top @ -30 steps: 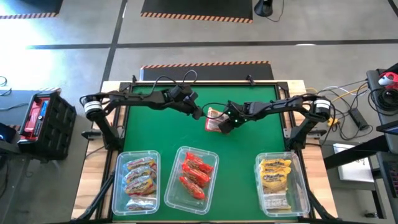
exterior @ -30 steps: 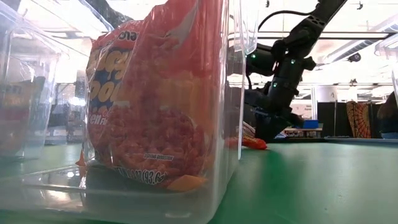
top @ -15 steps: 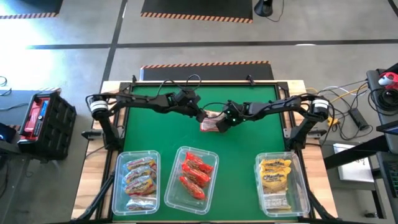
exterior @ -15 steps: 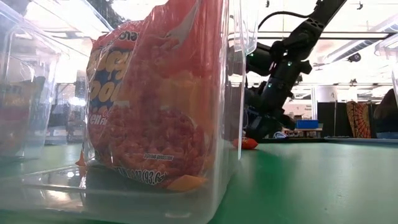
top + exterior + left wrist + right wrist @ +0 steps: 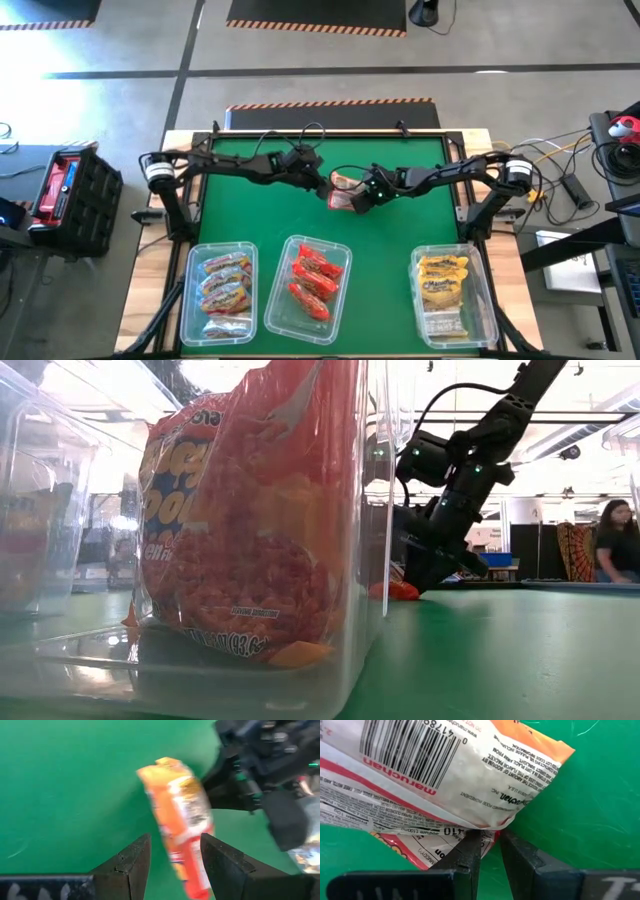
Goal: Sort Maruchan noodles
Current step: Put the orange noodle pack into the middle transparent bin
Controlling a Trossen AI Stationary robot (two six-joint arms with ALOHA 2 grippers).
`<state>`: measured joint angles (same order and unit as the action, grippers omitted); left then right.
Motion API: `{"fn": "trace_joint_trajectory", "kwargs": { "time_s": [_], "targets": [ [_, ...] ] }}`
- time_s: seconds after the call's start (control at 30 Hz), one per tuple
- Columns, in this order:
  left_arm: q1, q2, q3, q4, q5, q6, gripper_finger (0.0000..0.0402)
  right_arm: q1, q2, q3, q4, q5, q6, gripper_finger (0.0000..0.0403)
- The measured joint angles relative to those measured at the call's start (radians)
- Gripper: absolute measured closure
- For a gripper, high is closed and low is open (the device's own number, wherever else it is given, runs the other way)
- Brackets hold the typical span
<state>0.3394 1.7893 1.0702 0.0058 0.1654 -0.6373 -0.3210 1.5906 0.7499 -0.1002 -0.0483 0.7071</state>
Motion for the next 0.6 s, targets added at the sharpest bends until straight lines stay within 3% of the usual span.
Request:
{"fn": "trace_joint_trajectory", "kwargs": {
  "time_s": [0.27, 0.43, 0.6],
  "targets": [
    [-0.023, 0.0, -0.001, 0.055, -0.001, 0.015, 0.0246, 0.0, 0.001, -0.001, 0.015, -0.001, -0.003, 0.0335],
    [-0.023, 0.001, -0.003, 0.037, -0.082, 0.028, 0.0246, 0.0, 0.002, -0.001, 0.019, -0.003, -0.008, 0.0335],
    [-0.032, 0.035, -0.003, 0.08, -0.056, 0.012, 0.0246, 0.0, 0.002, -0.001, 0.024, -0.003, -0.01, 0.0335]
  ]
}}
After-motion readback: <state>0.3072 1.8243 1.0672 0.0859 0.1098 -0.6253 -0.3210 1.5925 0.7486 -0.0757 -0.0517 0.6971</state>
